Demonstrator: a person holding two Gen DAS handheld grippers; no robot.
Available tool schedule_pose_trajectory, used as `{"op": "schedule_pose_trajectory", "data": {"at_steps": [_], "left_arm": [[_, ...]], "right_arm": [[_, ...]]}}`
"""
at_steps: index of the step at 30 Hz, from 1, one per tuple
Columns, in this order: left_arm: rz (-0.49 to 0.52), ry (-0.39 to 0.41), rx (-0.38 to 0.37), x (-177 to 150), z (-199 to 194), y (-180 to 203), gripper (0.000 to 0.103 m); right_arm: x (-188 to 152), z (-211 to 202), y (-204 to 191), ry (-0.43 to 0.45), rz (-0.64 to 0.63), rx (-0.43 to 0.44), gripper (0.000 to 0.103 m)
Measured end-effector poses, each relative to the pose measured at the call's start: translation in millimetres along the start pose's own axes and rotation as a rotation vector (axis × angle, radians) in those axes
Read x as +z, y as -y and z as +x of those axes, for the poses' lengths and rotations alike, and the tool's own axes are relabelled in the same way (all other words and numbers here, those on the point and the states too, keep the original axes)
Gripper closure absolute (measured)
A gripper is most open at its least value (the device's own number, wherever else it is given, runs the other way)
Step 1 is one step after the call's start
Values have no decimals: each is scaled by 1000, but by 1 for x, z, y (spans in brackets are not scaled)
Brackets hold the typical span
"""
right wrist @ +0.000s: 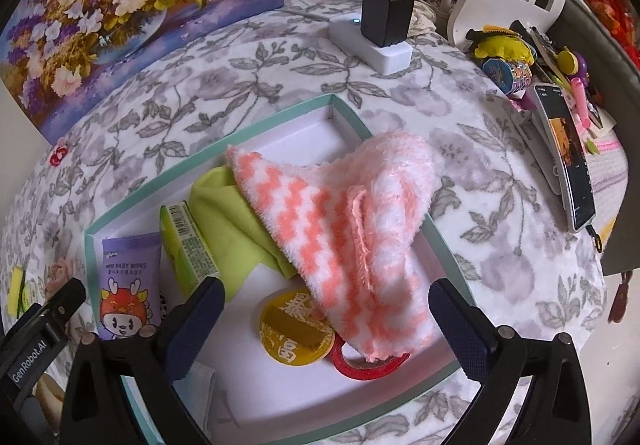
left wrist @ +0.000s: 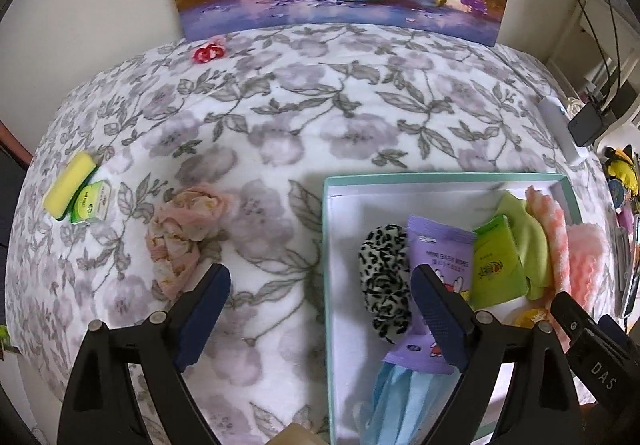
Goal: Organize soft objects
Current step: 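Carry the towel and wipes packet over the tray and open both grippers, then move the right gripper to the pink floral scrunchie while the left gripper moves to the yellow sponge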
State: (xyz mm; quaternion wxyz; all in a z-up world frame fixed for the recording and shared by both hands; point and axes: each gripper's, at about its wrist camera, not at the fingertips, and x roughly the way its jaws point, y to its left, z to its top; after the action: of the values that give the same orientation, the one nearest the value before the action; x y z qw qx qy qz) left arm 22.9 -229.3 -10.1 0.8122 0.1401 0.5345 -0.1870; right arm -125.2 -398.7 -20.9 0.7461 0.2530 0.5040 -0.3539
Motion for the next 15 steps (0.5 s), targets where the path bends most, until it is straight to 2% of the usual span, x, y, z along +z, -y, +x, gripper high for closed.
{"op": "schedule_pose_trajectory", "data": {"at_steps": [15], "left_arm": [[-92,1,67,5,-12,-66,11]], "right_arm": [[-14,-15,-44,7,-87,33,0]]}}
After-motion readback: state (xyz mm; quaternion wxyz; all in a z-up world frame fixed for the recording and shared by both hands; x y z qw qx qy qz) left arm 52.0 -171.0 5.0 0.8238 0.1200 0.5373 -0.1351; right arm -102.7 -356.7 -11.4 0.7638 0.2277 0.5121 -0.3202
